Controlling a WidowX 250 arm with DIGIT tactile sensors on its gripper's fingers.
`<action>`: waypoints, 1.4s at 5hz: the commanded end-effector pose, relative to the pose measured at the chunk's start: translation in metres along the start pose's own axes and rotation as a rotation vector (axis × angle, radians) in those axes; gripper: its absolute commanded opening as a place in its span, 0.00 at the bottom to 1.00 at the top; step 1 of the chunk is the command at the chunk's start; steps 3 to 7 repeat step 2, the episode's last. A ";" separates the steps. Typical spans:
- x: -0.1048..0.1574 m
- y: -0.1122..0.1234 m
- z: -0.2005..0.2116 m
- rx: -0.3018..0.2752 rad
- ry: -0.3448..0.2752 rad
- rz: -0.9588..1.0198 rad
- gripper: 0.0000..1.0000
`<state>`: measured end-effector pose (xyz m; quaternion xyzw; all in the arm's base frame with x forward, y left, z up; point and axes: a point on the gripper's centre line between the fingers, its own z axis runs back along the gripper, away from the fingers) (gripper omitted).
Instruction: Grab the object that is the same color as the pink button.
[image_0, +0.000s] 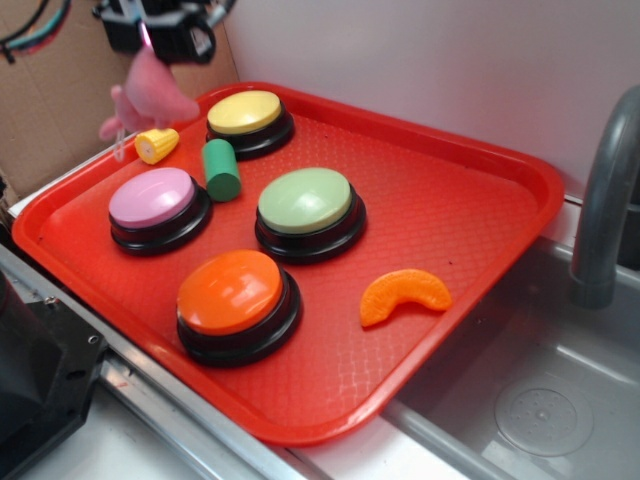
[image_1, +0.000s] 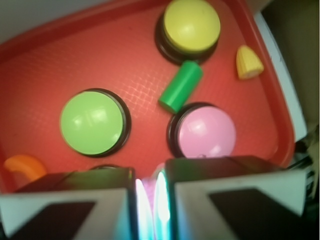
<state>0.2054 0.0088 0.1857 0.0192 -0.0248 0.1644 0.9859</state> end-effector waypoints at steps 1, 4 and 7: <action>0.010 0.024 0.044 0.000 -0.017 -0.007 0.00; 0.009 0.030 0.040 0.015 0.019 0.075 0.00; 0.009 0.030 0.040 0.015 0.019 0.075 0.00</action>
